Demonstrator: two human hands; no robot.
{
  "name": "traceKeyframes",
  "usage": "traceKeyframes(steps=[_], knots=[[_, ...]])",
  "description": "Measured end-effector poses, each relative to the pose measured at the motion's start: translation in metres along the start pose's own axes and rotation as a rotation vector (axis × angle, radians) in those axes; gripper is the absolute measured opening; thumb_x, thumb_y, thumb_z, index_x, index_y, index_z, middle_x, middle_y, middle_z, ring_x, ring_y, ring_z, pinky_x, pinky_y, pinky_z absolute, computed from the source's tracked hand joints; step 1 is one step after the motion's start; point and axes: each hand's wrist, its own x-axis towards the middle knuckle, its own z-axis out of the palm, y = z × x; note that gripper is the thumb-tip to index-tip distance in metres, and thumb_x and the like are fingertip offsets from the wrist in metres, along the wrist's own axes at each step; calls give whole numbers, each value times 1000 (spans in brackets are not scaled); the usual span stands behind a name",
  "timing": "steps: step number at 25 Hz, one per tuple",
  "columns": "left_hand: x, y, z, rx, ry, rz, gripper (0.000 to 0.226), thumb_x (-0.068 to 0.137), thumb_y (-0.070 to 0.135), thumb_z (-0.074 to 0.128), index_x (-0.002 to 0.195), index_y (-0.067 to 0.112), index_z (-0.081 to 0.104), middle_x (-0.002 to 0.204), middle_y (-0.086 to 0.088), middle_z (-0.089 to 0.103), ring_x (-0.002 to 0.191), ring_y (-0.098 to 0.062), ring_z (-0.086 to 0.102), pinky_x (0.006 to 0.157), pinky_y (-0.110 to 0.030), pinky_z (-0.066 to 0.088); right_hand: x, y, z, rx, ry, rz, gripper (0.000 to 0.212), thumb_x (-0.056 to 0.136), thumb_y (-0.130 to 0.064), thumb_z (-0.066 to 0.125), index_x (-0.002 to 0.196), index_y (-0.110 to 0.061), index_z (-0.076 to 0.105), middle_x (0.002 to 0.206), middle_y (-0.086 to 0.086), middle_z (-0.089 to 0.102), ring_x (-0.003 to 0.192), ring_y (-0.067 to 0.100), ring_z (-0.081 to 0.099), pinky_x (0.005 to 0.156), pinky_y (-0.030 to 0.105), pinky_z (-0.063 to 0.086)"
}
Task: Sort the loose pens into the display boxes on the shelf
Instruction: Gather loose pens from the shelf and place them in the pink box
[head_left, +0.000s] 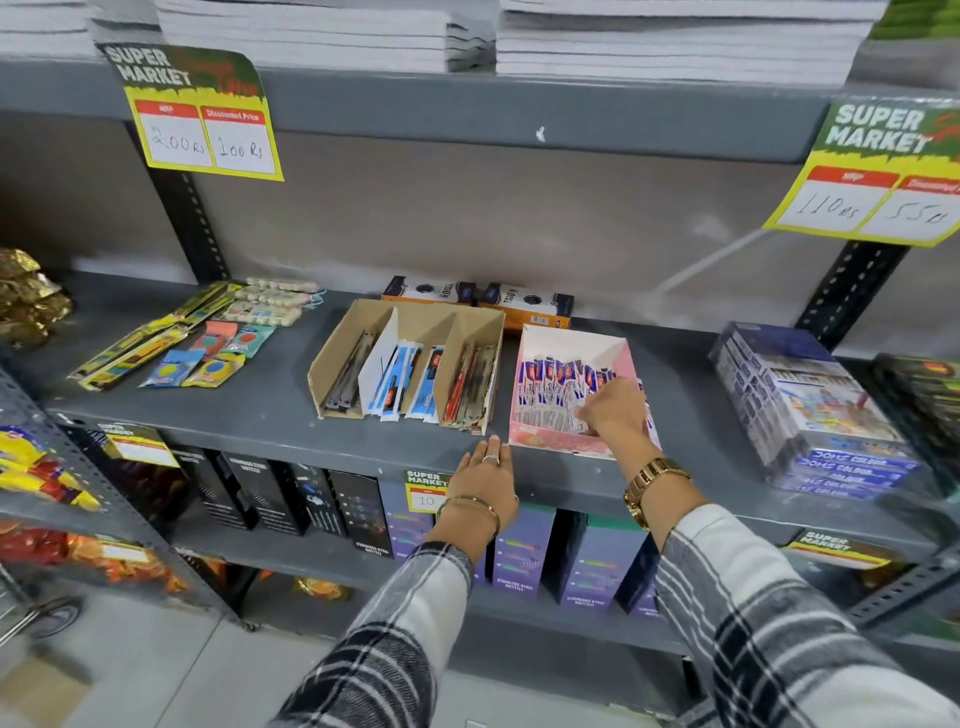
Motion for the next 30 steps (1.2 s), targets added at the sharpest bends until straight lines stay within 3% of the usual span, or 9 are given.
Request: traceKeyframes(steps=[3, 8, 10, 17, 20, 26, 30], knots=[[0, 1, 1, -6, 15, -4, 68, 98, 17, 41, 151, 1, 1, 162, -13, -1, 150, -27, 2, 125, -37, 8, 0, 0, 5, -70, 2, -26, 34, 86, -14, 67, 116, 0, 59, 117, 18, 66, 105, 32, 66, 87, 36, 56], [-2, 1, 1, -9, 15, -1, 70, 97, 17, 42, 151, 1, 1, 162, -13, -1, 150, -27, 1, 125, -37, 8, 1, 2, 5, -90, 2, -72, 32, 86, -13, 66, 114, 1, 59, 116, 18, 66, 104, 31, 66, 83, 32, 54], [-2, 1, 1, -4, 16, -1, 70, 97, 17, 42, 151, 2, 1, 162, -13, -1, 150, -27, 1, 125, -37, 8, 1, 0, 0, -38, 66, -106, 24, 85, -11, 67, 104, 3, 64, 109, 20, 69, 98, 33, 67, 75, 30, 53], [-3, 2, 0, -3, 2, -5, 70, 97, 17, 41, 152, 2, -1, 162, -12, -4, 150, -26, 0, 124, -35, 6, 7, 24, -38, 51, 314, -101, 24, 89, -5, 52, 92, 6, 72, 97, 27, 72, 90, 40, 68, 73, 37, 54], [-4, 3, -1, 2, -4, -6, 70, 98, 18, 41, 152, 2, -1, 162, -12, -5, 150, -26, -1, 124, -35, 6, 7, 47, -47, 32, 280, -9, 20, 86, -5, 58, 95, 10, 69, 103, 30, 69, 97, 42, 67, 79, 39, 55], [-5, 4, -4, -10, -26, -11, 69, 99, 18, 39, 152, 3, -3, 162, -11, -6, 151, -25, -2, 125, -34, 5, -2, 71, -46, -121, 55, 88, 32, 83, -9, 63, 110, 7, 60, 120, 27, 61, 111, 39, 60, 88, 38, 52], [-5, 5, -3, 0, -16, -9, 69, 98, 17, 39, 152, 3, -3, 162, -11, -6, 150, -25, -2, 125, -34, 6, -1, 73, -48, -148, 56, 115, 33, 87, -8, 59, 117, 6, 56, 124, 26, 59, 115, 39, 58, 91, 40, 51]])
